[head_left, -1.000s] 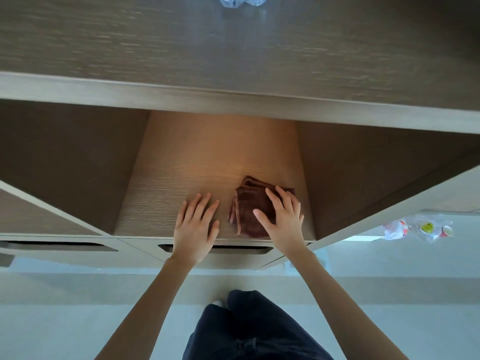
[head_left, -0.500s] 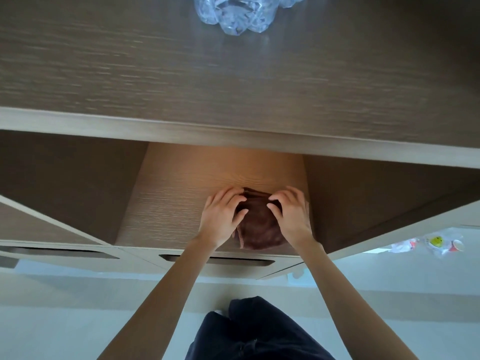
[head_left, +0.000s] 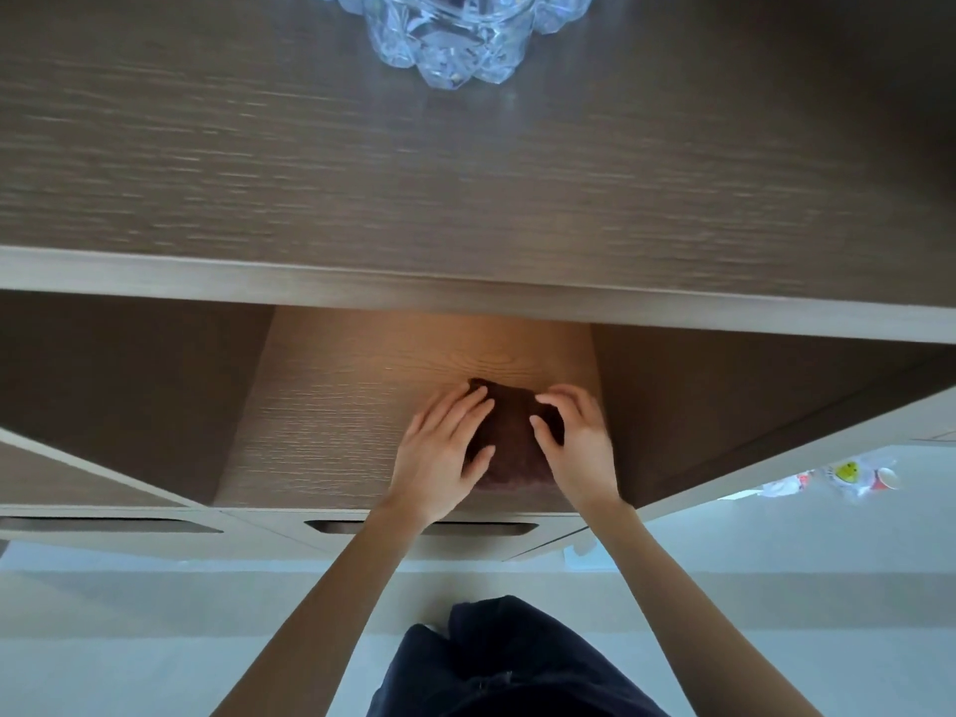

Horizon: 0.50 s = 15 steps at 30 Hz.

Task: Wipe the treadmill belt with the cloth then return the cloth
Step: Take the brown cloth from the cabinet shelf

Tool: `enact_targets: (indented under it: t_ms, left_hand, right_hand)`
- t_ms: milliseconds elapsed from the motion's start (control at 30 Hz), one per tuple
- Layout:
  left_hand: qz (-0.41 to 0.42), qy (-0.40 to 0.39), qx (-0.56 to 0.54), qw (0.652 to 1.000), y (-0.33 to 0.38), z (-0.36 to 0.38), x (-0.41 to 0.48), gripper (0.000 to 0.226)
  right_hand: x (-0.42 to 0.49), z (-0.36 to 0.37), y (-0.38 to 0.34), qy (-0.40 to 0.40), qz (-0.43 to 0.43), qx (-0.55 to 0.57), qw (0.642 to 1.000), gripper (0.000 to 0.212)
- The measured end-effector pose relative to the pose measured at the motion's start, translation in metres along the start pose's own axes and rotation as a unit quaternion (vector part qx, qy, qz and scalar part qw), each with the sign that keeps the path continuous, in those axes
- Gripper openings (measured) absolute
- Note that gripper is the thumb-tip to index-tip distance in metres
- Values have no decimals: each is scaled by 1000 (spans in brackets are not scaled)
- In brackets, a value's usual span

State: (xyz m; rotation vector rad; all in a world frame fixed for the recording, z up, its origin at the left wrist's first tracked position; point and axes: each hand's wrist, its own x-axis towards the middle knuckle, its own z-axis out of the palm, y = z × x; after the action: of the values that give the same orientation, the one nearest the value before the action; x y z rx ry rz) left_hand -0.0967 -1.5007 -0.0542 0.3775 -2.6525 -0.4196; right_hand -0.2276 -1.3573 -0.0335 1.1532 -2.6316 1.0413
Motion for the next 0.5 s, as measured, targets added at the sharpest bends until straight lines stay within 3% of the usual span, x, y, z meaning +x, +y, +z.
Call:
enact_targets:
  t_ms: [133, 200, 267, 400, 500]
  left_hand:
    - [-4, -110, 5, 994, -17, 6, -9, 68]
    - [5, -130, 1, 991, -22, 6, -7, 69]
    - [5, -130, -2, 992, -28, 1, -10, 69]
    - [-4, -138, 4, 990, -45, -5, -24, 70]
    - [14, -144, 13, 989, -44, -6, -20, 69]
  right_hand:
    - [-9, -2, 7, -101, 14, 24, 995, 58]
    - [-7, 2, 5, -161, 27, 24, 986, 82]
    - [-4, 7, -1, -160, 14, 2, 987, 95]
    - [-11, 21, -13, -65, -13, -41, 997, 82]
    - [-20, 33, -19, -47, -9, -76, 996, 80]
